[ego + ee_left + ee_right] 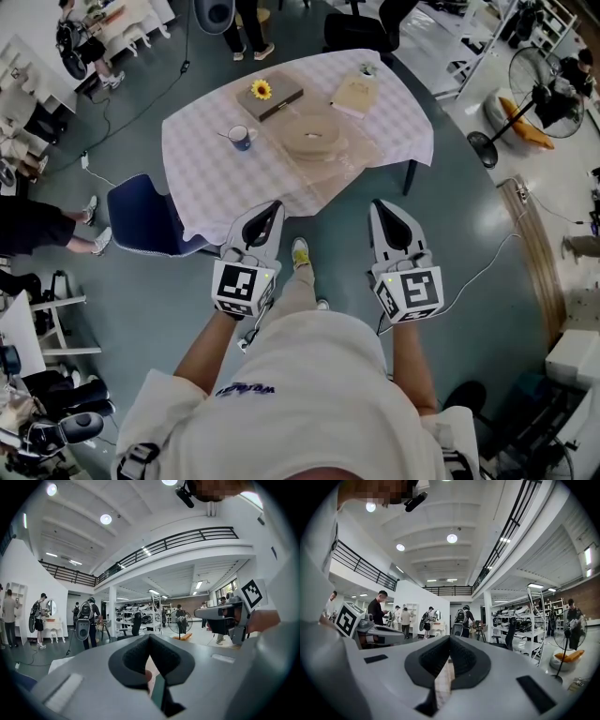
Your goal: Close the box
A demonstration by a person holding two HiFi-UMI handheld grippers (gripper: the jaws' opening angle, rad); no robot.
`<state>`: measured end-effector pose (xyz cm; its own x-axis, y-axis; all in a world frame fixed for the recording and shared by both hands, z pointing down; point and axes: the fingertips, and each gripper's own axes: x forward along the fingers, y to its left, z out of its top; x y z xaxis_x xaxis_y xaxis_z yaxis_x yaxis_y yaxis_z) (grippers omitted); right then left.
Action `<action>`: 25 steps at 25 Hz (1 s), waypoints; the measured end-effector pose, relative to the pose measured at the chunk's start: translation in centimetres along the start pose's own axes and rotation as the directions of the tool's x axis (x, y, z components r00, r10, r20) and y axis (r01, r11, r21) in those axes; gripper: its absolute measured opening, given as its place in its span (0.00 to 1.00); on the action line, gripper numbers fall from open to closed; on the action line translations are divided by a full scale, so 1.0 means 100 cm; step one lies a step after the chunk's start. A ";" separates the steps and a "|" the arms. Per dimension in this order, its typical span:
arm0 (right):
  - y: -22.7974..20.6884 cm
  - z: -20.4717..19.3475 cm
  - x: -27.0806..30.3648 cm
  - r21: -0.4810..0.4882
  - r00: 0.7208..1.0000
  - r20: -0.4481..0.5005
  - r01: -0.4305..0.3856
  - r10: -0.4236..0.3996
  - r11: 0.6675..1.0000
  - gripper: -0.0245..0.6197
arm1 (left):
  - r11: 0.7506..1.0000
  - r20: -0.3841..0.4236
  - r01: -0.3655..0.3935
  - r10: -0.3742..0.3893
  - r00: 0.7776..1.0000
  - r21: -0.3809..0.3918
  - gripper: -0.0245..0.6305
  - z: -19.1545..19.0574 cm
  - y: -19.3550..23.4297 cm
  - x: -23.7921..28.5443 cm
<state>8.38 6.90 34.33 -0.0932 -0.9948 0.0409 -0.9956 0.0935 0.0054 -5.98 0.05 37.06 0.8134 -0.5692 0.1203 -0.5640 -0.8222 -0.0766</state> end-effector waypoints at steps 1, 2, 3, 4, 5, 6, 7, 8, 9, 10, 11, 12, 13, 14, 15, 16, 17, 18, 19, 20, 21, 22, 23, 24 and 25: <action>-0.001 0.000 0.000 -0.001 1.000 -0.001 0.001 -0.001 1.000 0.04 | 1.000 0.000 0.002 -0.002 1.000 0.001 0.04 0.000 -0.001 0.001; -0.003 -0.001 0.000 -0.001 1.000 -0.003 0.003 -0.003 1.000 0.04 | 1.000 -0.001 0.004 -0.004 1.000 0.002 0.04 0.000 -0.002 0.002; -0.004 -0.001 -0.001 -0.002 1.000 -0.004 0.004 -0.004 1.000 0.04 | 1.000 -0.003 0.005 -0.005 1.000 0.001 0.04 0.000 -0.002 0.003; -0.005 -0.001 -0.001 -0.003 1.000 -0.005 0.006 -0.006 1.000 0.04 | 1.000 -0.005 0.005 -0.005 1.000 -0.002 0.04 0.000 -0.003 0.004; -0.006 -0.002 -0.001 -0.003 1.000 -0.007 0.007 -0.007 1.000 0.04 | 1.000 -0.006 0.006 -0.006 1.000 -0.007 0.04 -0.001 -0.004 0.005; -0.007 -0.003 -0.002 -0.004 1.000 -0.009 0.007 -0.007 1.000 0.04 | 1.000 -0.006 0.007 -0.007 1.000 -0.012 0.04 -0.001 -0.004 0.006; -0.008 -0.003 -0.002 -0.004 1.000 -0.012 0.008 -0.008 1.000 0.04 | 1.000 -0.005 0.008 -0.009 1.000 -0.016 0.04 -0.001 -0.005 0.007; -0.009 -0.004 -0.003 -0.003 1.000 -0.014 0.009 -0.009 1.000 0.04 | 1.000 -0.005 0.010 -0.010 1.000 -0.018 0.04 0.000 -0.007 0.007; -0.010 -0.004 -0.004 -0.003 1.000 -0.016 0.010 -0.010 1.000 0.04 | 1.000 -0.004 0.011 -0.011 1.000 -0.018 0.04 0.000 -0.008 0.008; -0.010 -0.004 -0.005 -0.002 1.000 -0.018 0.011 -0.011 1.000 0.04 | 1.000 -0.004 0.012 -0.013 1.000 -0.018 0.04 0.001 -0.009 0.008; -0.011 -0.004 -0.005 -0.002 1.000 -0.020 0.012 -0.012 1.000 0.04 | 1.000 -0.004 0.014 -0.015 1.000 -0.018 0.04 0.002 -0.010 0.009; -0.011 -0.004 -0.006 -0.002 1.000 -0.021 0.012 -0.012 1.000 0.04 | 1.000 -0.005 0.017 -0.017 1.000 -0.018 0.04 0.002 -0.011 0.009; -0.011 -0.005 -0.006 -0.001 1.000 -0.022 0.013 -0.013 1.000 0.04 | 1.000 -0.007 0.019 -0.019 1.000 -0.019 0.04 0.001 -0.011 0.009; -0.011 -0.006 -0.006 -0.001 1.000 -0.023 0.013 -0.013 1.000 0.04 | 1.000 -0.009 0.021 -0.021 1.000 -0.020 0.04 -0.001 -0.012 0.009; -0.011 -0.006 -0.006 -0.001 1.000 -0.023 0.013 -0.013 1.000 0.04 | 1.000 -0.011 0.021 -0.021 1.000 -0.021 0.04 -0.002 -0.012 0.009; -0.011 -0.007 -0.007 -0.001 1.000 -0.024 0.013 -0.013 1.000 0.04 | 1.000 -0.013 0.021 -0.021 1.000 -0.021 0.04 -0.004 -0.012 0.010; -0.010 -0.007 -0.007 -0.002 1.000 -0.024 0.013 -0.013 1.000 0.04 | 1.000 -0.016 0.020 -0.020 1.000 -0.020 0.04 -0.005 -0.012 0.010; -0.010 -0.007 -0.007 -0.003 1.000 -0.025 0.012 -0.012 1.000 0.04 | 1.000 -0.018 0.019 -0.019 1.000 -0.019 0.04 -0.006 -0.012 0.010; -0.010 -0.007 -0.008 -0.004 1.000 -0.026 0.012 -0.012 1.000 0.04 | 1.000 -0.020 0.018 -0.018 1.000 -0.019 0.04 -0.006 -0.013 0.009; -0.010 -0.006 -0.008 -0.004 1.000 -0.027 0.011 -0.011 1.000 0.04 | 1.000 -0.022 0.017 -0.018 1.000 -0.020 0.04 -0.007 -0.013 0.009; -0.010 -0.006 -0.007 -0.004 1.000 -0.027 0.010 -0.011 1.000 0.04 | 1.000 -0.022 0.017 -0.017 1.000 -0.020 0.04 -0.007 -0.012 0.009; -0.009 -0.006 -0.007 -0.004 1.000 -0.027 0.009 -0.009 1.000 0.04 | 1.000 -0.022 0.016 -0.016 1.000 -0.021 0.04 -0.007 -0.011 0.009; -0.009 -0.006 -0.006 -0.005 1.000 -0.026 0.007 -0.008 1.000 0.04 | 1.000 -0.022 0.015 -0.015 1.000 -0.020 0.04 -0.008 -0.011 0.009; -0.008 -0.006 -0.006 -0.006 1.000 -0.026 0.006 -0.006 1.000 0.04 | 1.000 -0.023 0.014 -0.015 1.000 -0.020 0.04 -0.008 -0.010 0.008; -0.008 -0.007 -0.006 -0.007 1.000 -0.027 0.004 -0.004 1.000 0.04 | 1.000 -0.022 0.014 -0.014 1.000 -0.019 0.04 -0.008 -0.010 0.008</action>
<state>9.22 7.41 34.95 -0.0886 -0.9938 0.0678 -0.9959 0.0897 0.0124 -4.85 0.46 38.03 0.8180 -0.5570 0.1436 -0.5552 -0.8298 -0.0564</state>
